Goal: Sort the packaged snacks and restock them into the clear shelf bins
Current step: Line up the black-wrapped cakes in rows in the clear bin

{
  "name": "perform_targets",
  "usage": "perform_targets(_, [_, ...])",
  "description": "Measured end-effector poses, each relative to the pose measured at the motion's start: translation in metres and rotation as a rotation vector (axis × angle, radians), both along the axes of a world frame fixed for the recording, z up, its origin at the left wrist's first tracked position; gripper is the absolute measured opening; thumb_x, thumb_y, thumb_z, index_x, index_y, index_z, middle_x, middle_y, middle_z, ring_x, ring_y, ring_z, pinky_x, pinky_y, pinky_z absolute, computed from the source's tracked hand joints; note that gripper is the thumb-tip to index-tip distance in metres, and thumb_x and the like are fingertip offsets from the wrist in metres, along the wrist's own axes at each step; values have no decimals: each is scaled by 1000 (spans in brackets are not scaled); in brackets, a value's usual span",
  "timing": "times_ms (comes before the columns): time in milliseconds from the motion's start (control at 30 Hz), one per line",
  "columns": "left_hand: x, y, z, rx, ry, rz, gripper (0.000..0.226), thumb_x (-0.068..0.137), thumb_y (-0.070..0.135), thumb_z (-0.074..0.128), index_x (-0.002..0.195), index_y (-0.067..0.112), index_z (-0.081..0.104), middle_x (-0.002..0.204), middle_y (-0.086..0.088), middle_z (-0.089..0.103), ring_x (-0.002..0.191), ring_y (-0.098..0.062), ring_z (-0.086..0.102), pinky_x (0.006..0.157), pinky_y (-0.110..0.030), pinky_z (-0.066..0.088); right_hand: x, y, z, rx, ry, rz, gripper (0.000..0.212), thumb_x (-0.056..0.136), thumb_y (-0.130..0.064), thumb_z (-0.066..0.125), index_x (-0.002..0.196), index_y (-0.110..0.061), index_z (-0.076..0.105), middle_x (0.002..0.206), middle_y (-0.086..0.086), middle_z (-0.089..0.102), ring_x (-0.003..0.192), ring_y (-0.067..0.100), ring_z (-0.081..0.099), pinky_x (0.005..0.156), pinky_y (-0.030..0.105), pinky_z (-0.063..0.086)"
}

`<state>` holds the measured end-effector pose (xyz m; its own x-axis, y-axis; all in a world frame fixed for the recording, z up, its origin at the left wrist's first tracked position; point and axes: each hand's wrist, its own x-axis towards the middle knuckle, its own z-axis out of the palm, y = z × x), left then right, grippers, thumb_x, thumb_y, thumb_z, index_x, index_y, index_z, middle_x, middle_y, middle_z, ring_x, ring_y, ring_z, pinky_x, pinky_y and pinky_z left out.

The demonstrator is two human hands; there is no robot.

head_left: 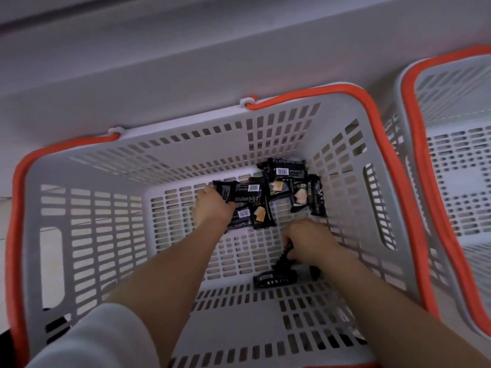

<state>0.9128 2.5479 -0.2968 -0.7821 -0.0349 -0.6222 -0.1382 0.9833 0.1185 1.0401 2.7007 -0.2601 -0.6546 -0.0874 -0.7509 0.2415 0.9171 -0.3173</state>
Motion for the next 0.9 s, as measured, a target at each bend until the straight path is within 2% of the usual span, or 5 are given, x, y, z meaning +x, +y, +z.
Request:
perform_targets(133, [-2, -17, 14, 263, -72, 163, 31, 89, 28, 54, 113, 7, 53, 91, -14, 61, 73, -28, 57, 60, -35, 47, -12, 1, 18, -228, 58, -332, 11, 87, -28, 64, 89, -22, 55, 97, 3, 64, 81, 16, 56, 64, 28, 42])
perform_targets(367, [20, -45, 53, 1052, -526, 1108, 26, 94, 18, 31, 99, 8, 54, 81, -9, 69, 69, -20, 65, 60, -33, 48, -16, -12, 32, -881, -268, -1177, 12, 84, -17, 67, 94, -12, 62, 74, 0, 63, 46, 4, 50, 41, 16, 39])
perform_targets(567, [36, -36, 56, 1149, -608, 1030, 33, 93, 21, 31, 107, 6, 57, 95, -11, 65, 76, -20, 58, 64, -30, 47, -16, -16, 34, -1075, -371, -1610, 8, 85, -14, 65, 91, -11, 62, 70, 1, 65, 44, 6, 53, 39, 14, 42])
perform_targets(800, [28, -37, 54, 956, -789, 824, 22, 92, 23, 42, 106, 14, 56, 82, -5, 71, 68, -16, 68, 62, -28, 50, -19, -3, 34, -677, 137, -780, 14, 78, -21, 74, 80, -30, 63, 85, -10, 64, 75, 1, 59, 71, 18, 47])
perform_targets(900, [21, -39, 59, 799, -872, 713, 29, 93, 25, 45, 118, 12, 52, 92, -10, 68, 68, -19, 66, 58, -26, 51, -16, -4, 32, -587, 258, -556, 19, 76, -21, 75, 77, -34, 61, 85, -14, 62, 80, -1, 56, 69, 18, 42])
